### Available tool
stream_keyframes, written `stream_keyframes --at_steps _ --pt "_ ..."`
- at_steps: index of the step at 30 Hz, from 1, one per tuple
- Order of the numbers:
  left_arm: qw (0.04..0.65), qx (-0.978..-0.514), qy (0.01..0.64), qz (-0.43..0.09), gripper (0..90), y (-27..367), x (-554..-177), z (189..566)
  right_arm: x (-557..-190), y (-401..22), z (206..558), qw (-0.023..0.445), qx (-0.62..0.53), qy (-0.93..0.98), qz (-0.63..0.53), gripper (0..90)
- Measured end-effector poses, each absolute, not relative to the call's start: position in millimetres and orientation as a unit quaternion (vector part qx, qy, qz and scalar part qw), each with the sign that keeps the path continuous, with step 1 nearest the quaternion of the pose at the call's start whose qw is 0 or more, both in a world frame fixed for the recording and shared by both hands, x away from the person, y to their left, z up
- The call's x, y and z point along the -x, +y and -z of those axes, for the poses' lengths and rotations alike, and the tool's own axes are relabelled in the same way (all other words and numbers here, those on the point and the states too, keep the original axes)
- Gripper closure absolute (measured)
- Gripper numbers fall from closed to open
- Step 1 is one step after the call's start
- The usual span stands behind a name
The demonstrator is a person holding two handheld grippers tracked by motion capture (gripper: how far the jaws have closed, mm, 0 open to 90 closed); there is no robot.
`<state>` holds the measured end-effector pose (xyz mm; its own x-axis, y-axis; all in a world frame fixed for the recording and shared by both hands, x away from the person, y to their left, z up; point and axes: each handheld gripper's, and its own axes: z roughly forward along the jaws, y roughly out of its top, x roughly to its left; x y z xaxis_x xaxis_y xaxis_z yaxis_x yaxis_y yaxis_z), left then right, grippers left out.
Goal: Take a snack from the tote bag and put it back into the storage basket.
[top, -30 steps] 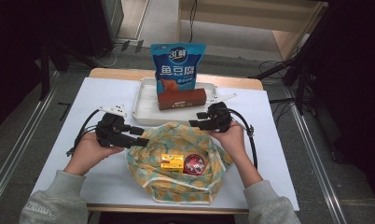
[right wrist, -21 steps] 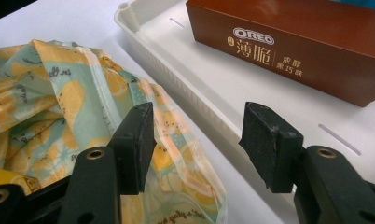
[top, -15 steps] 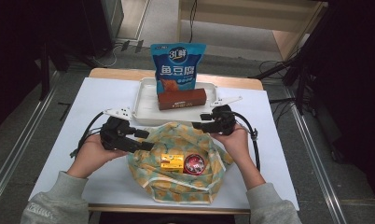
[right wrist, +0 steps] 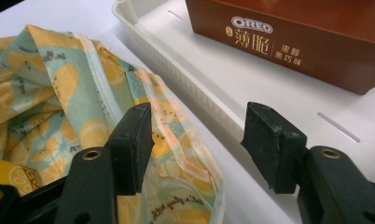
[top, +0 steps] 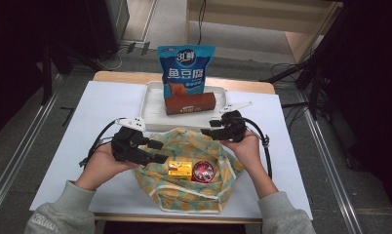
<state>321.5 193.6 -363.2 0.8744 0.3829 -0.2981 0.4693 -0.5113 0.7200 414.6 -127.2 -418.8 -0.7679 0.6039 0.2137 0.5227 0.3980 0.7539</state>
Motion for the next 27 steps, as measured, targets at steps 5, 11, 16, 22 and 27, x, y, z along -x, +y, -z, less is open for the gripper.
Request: stream_keyframes --at_steps 5,11,16,22,27 --pt "0.427 -0.870 0.239 0.051 41.7 189 -320 364 -416 -128 420 0.044 -0.338 0.835 -0.432 42.8" --pt "0.427 -0.873 0.229 0.052 40.1 182 -315 366 -416 -127 421 0.044 -0.337 0.836 -0.430 42.7" --pt "0.428 -0.874 0.224 0.055 38.6 178 -313 367 -416 -129 420 0.044 -0.339 0.834 -0.433 42.6" --pt "0.428 -0.876 0.213 0.055 34.4 173 -311 369 -416 -130 420 0.044 -0.338 0.835 -0.432 42.6" --pt "0.428 -0.878 0.206 0.058 33.0 169 -309 372 -416 -129 420 0.043 -0.339 0.835 -0.431 42.6"
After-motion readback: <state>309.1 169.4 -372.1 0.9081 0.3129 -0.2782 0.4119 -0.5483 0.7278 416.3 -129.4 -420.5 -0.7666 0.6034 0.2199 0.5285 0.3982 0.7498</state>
